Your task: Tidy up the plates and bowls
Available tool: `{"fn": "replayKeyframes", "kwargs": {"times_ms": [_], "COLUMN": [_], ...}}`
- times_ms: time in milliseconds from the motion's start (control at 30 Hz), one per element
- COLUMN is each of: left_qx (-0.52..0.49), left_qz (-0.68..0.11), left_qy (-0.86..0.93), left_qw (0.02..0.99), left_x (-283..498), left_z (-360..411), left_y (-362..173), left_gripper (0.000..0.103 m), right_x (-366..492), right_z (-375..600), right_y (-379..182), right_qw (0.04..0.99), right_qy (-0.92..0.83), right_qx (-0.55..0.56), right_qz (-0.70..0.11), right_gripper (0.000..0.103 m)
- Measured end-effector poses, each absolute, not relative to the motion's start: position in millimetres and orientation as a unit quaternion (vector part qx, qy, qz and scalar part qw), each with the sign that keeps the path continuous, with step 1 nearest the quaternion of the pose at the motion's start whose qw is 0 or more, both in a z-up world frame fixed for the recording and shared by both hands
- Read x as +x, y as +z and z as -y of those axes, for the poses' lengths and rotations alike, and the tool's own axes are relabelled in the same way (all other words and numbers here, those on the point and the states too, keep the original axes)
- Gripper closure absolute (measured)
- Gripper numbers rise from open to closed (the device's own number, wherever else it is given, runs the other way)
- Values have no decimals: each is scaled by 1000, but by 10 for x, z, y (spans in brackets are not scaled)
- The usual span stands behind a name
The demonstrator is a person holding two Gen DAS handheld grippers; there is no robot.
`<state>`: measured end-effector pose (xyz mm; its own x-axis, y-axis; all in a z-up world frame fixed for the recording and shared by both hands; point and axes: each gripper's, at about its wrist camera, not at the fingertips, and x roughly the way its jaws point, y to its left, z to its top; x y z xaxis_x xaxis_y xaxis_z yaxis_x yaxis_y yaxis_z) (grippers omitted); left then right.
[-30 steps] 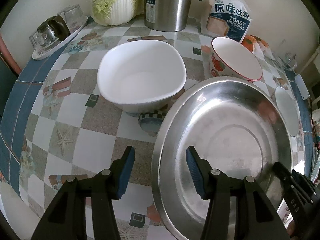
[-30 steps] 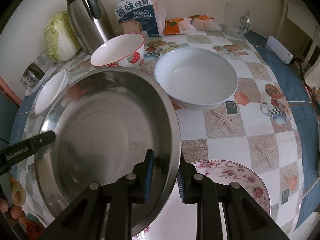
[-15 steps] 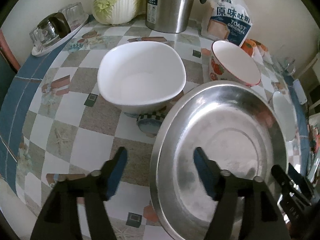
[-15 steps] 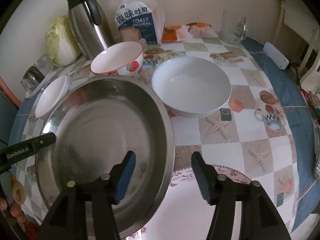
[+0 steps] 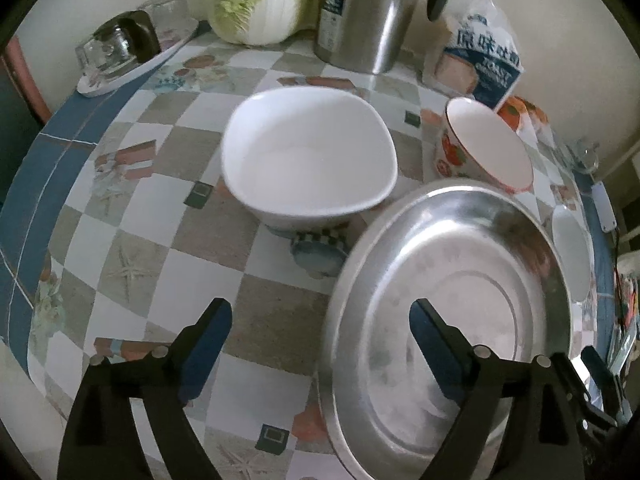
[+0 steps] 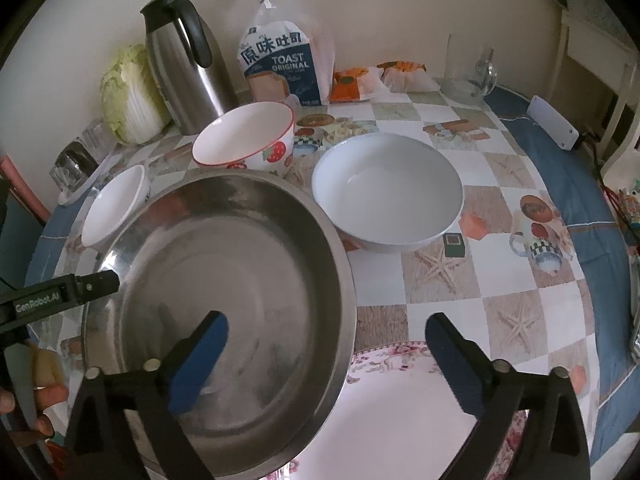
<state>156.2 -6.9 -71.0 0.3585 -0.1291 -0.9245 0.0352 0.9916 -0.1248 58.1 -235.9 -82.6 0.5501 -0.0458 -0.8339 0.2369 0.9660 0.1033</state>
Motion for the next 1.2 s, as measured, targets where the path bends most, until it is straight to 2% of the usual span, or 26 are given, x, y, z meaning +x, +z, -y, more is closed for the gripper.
{"fn": "replayKeyframes", "kwargs": {"times_ms": [733, 1200], "left_qx": [-87, -116], "left_qz": [-484, -443], "left_qy": [-102, -133], "left_qw": [865, 879], "left_x": [1432, 1081], "left_z": [0, -13], "left_y": [-277, -48], "left_gripper": [11, 11], "right_x": [472, 66], "right_z": [2244, 2133], "right_y": [-709, -537], "right_qw": [894, 904], "right_qy": [-69, -69], "right_qx": [85, 80], "right_qz": [-435, -415], "right_gripper": [0, 0]}}
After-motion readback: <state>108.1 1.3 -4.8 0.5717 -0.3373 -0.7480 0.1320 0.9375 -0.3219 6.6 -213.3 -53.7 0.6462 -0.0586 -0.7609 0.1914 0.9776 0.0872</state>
